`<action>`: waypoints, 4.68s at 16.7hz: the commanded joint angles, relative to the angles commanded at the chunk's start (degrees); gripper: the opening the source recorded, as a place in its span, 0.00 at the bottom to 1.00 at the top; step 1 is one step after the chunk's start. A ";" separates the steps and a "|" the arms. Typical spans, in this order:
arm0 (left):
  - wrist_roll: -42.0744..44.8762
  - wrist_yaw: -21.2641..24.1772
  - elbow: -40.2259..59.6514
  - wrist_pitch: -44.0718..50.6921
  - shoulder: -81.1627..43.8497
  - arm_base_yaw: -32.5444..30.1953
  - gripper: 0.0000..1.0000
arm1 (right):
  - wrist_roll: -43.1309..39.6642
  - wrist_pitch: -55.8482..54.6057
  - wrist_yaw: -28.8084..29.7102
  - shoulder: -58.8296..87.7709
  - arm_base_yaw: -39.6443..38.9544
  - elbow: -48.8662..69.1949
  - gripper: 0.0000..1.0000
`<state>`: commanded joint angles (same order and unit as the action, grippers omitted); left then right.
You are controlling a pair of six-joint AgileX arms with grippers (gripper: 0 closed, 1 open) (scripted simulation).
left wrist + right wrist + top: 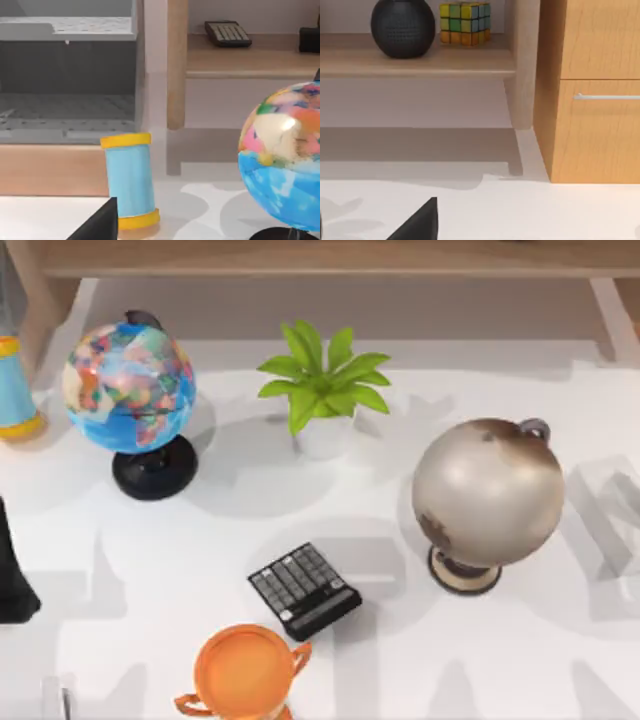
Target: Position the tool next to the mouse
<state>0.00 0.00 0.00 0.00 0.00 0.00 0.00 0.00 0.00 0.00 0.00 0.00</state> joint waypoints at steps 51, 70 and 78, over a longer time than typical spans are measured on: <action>-36.44 -0.14 26.91 43.78 -73.26 -20.31 0.25 | 0.00 0.00 0.00 0.00 0.00 0.00 1.00; -36.54 -0.13 31.18 51.85 -69.44 -20.37 0.00 | 0.00 0.00 0.00 0.00 0.00 0.00 1.00; -34.61 -0.34 33.67 52.68 -70.22 -18.61 0.00 | 0.00 0.00 0.00 0.00 0.00 0.00 1.00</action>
<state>-34.61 -0.34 33.67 52.68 -70.22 -18.61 0.00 0.00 0.00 0.00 0.00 0.00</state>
